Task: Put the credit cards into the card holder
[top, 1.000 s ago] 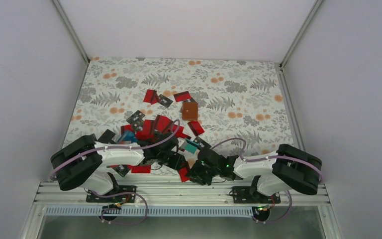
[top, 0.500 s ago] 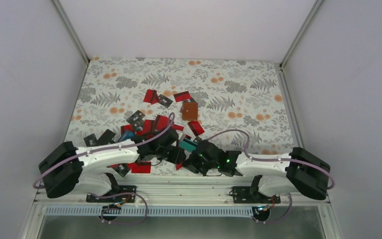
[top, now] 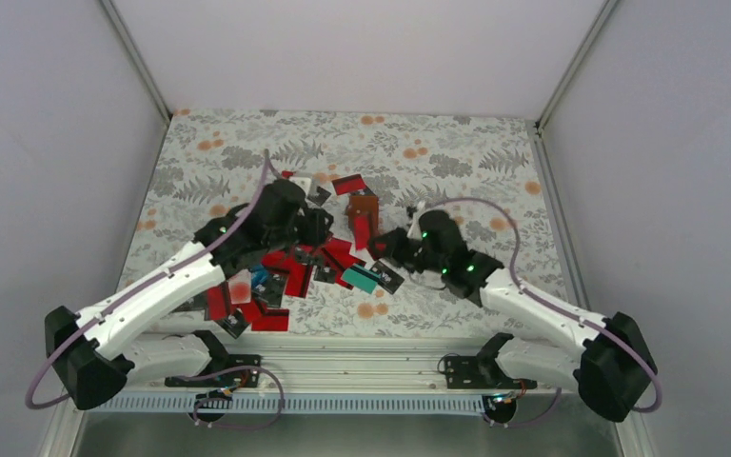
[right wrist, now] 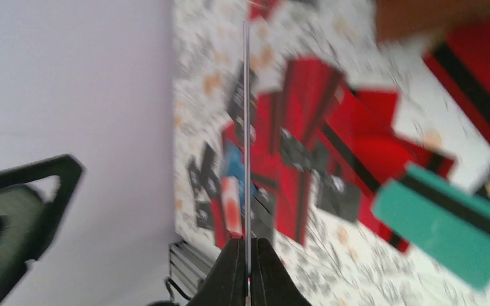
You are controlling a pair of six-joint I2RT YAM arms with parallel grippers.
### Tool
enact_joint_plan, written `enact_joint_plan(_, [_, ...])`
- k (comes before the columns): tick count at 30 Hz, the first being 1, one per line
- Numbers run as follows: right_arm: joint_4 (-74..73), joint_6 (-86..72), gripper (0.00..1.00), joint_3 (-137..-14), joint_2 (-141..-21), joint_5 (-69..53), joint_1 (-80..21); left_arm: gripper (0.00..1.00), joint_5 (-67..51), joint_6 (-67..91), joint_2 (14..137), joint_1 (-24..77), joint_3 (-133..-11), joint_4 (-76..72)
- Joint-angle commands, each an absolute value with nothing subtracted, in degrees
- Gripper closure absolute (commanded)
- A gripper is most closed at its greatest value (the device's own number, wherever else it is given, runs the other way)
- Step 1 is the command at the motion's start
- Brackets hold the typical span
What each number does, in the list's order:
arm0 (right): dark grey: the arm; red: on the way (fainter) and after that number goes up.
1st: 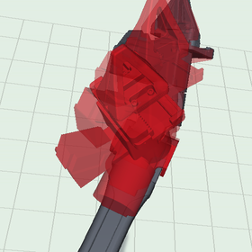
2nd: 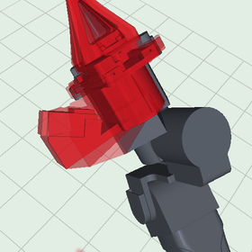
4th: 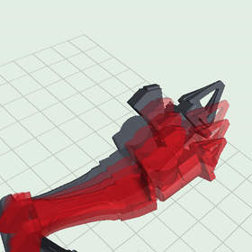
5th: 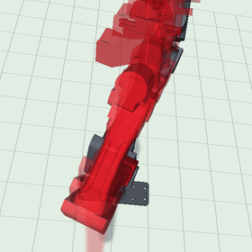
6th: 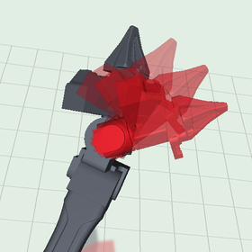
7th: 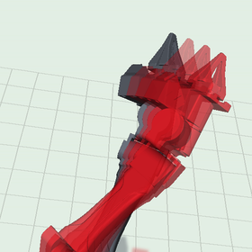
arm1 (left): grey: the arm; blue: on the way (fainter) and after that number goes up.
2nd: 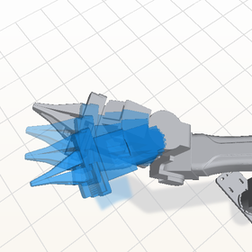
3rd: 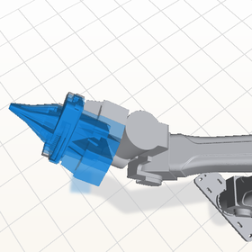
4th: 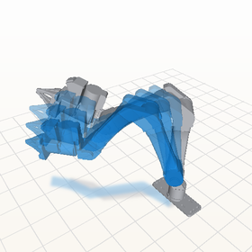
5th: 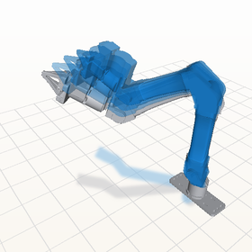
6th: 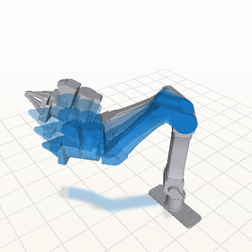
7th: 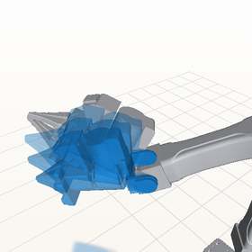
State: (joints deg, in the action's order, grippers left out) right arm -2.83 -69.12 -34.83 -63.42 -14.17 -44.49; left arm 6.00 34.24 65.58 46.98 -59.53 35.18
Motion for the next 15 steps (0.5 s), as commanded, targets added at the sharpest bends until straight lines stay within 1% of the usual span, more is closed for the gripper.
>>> enact_joint_plan(1, [1.0, -52.6, 0.96, -40.6, -61.4, -24.6, -34.5, 0.53, 5.3, 31.2, 64.0, 41.7, -64.1, 32.4])
enact_joint_plan(4, [5.6, -48.8, 0.96, -43.2, -61.5, -33.4, -27.8, 0.53, 0.0, 30.9, 64.1, 37.6, -66.3, 27.3])
enact_joint_plan(7, [11.1, -48.0, 0.96, -45.4, -62.4, -41.0, -22.8, 0.53, -9.1, 31.1, 65.3, 32.8, -67.6, 21.0])
enact_joint_plan(11, [12.7, -45.5, 0.96, -50.0, -64.2, -45.8, -20.0, 0.53, -22.2, 31.5, 67.2, 27.8, -68.2, 11.8])
enact_joint_plan(15, [14.0, -44.1, 0.96, -54.0, -66.1, -50.7, -18.8, 0.53, -31.2, 30.7, 69.9, 25.3, -69.1, 5.3])
